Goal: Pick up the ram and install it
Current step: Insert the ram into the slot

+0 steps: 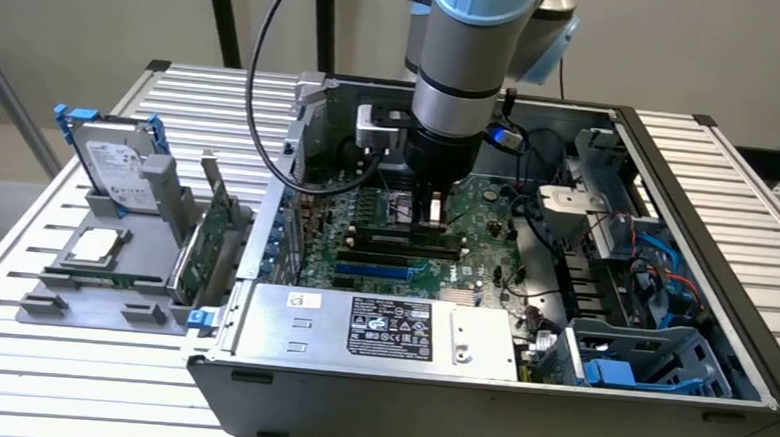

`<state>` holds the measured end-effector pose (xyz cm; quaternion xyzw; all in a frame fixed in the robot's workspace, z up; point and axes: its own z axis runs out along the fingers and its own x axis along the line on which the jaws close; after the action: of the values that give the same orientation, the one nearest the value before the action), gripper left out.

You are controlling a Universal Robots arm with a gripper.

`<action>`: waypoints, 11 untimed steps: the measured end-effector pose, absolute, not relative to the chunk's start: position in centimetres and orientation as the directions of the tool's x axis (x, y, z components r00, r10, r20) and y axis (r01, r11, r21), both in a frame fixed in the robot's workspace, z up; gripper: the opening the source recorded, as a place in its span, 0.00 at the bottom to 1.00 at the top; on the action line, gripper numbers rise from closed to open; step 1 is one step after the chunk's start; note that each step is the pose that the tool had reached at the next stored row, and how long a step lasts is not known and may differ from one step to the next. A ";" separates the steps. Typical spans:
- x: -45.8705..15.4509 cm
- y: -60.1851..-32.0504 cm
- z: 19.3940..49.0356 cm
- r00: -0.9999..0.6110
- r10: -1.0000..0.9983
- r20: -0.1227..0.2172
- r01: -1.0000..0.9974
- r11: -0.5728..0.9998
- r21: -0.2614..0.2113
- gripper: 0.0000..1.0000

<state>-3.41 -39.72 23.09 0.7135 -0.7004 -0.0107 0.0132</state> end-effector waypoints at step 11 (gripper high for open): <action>-3.4 -39.5 22.8 0.019 -1.000 0.012 -0.999 -0.018 0.034 0.00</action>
<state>-3.41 -39.52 22.83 0.7135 -0.7005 -0.0076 0.0164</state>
